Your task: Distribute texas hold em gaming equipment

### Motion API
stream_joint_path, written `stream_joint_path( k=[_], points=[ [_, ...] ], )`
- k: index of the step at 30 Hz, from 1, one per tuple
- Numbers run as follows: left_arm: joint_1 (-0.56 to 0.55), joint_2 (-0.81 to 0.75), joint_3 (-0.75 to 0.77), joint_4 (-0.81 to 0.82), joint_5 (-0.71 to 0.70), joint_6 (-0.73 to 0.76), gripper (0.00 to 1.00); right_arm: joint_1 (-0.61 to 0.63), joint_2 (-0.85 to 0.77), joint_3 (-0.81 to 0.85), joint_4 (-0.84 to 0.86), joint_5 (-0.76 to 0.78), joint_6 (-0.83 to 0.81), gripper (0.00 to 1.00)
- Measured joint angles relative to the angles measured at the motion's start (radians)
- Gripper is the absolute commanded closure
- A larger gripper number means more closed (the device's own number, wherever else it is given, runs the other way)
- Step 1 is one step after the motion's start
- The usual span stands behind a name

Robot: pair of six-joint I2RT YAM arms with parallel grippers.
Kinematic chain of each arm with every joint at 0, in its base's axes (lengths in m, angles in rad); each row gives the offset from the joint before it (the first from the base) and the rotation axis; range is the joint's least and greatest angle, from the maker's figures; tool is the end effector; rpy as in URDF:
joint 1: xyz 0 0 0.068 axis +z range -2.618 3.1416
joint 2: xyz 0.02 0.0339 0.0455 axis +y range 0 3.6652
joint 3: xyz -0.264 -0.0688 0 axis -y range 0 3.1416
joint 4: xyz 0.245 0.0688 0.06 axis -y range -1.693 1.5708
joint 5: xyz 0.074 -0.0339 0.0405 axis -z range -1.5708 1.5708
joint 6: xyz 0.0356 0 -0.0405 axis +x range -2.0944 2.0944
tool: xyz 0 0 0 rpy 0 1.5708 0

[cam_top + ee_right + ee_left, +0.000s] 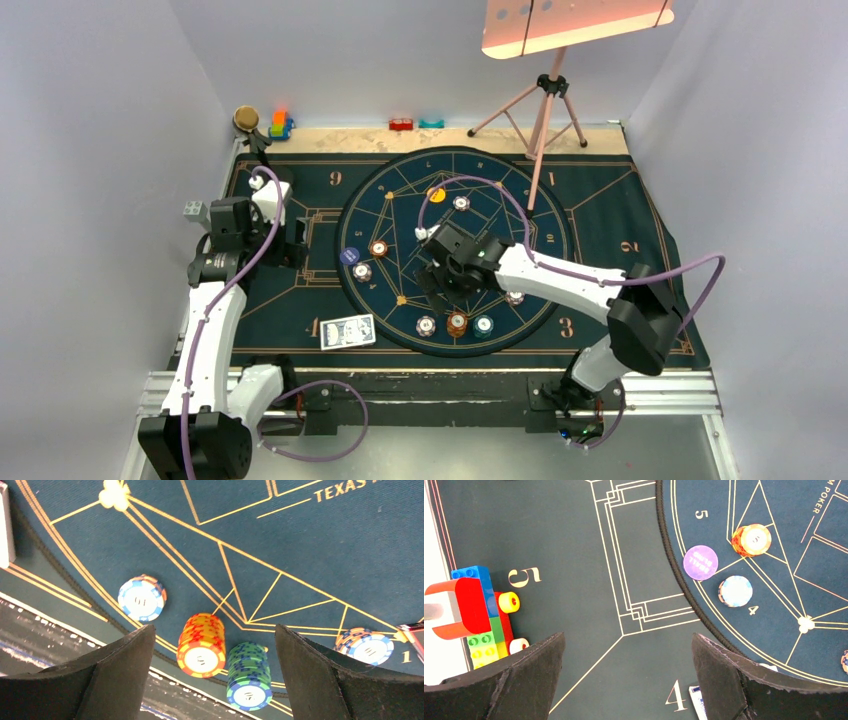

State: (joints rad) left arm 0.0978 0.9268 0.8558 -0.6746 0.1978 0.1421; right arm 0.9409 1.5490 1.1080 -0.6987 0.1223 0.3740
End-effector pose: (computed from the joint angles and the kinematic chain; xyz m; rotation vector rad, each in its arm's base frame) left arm 0.1899 0.0116 0.2932 0.1507 2.2959 -0.1060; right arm 0.1844 0.2456 0.2278 -0.7251 2.6193 0.2319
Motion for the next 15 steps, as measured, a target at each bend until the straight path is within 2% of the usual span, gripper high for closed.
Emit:
stream_joint_path(
  k=[5,15],
  points=[
    [0.0,0.0,0.0,0.0,0.0,0.0,0.0,0.042,-0.052,-0.038,0.016,-0.018,0.014,0.12],
    [0.0,0.0,0.0,0.0,0.0,0.0,0.0,0.056,-0.056,-0.129,0.051,-0.037,0.027,0.24]
  ],
)
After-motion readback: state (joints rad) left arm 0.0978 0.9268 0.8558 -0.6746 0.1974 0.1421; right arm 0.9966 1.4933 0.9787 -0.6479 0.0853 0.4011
